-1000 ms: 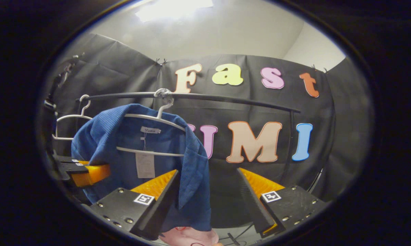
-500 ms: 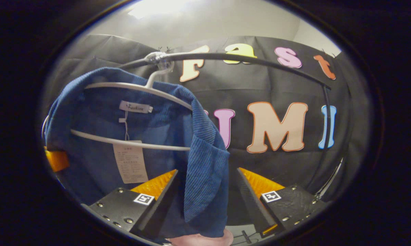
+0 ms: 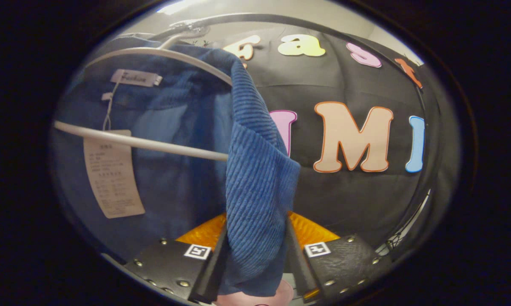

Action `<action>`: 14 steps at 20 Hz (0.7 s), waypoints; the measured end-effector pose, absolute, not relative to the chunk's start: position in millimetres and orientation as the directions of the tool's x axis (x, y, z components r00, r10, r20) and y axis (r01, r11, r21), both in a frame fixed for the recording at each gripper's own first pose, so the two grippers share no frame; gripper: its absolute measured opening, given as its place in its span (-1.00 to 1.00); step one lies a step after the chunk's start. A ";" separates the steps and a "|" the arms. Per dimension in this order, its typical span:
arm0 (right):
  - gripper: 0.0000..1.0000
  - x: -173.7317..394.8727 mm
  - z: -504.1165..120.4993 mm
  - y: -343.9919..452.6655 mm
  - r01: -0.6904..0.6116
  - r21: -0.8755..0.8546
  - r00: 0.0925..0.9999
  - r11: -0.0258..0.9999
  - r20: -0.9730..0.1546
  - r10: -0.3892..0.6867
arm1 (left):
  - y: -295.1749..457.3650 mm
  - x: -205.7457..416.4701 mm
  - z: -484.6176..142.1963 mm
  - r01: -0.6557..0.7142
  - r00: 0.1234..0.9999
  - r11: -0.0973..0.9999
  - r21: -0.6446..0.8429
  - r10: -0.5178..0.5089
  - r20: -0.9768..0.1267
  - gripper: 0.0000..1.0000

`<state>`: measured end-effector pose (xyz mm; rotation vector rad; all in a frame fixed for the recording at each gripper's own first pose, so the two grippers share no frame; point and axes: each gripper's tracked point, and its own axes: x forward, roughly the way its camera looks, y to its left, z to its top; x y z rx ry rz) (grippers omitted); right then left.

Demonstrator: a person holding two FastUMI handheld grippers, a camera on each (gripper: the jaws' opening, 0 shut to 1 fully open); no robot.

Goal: Grasp the clothes on the hanger with both hands and then place them into the laundry hamper below.

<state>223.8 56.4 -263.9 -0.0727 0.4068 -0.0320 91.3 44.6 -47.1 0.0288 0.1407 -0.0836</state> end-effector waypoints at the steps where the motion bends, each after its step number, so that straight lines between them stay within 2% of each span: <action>1: 0.17 224.2 -267.0 53.4 0.019 -0.081 0.914 0.997 -0.404 -0.050 | 44.4 91.5 -41.6 0.085 0.989 0.996 0.030 -0.081 -0.125 -0.96; 5: -0.70 226.5 -262.6 32.1 0.067 -0.105 0.913 0.992 -0.394 -0.103 | 56.8 92.8 -24.5 0.049 0.994 0.999 0.025 -0.046 -0.097 -0.98; 6: -0.82 228.7 -258.5 27.1 0.072 -0.116 0.916 0.991 -0.385 -0.112 | 60.8 92.3 -20.8 0.037 0.995 0.999 0.013 -0.036 -0.091 -0.98; 10: -0.80 233.9 -233.8 7.4 0.109 -0.147 0.932 0.983 -0.328 -0.153 | 68.2 94.4 -12.9 0.023 0.995 0.999 -0.036 -0.026 -0.095 -0.96; 14: -0.80 244.8 -213.9 -18.3 0.162 -0.150 0.938 0.975 -0.285 -0.200 | 69.2 92.8 -6.2 0.055 0.993 0.997 -0.054 -0.060 -0.098 -0.96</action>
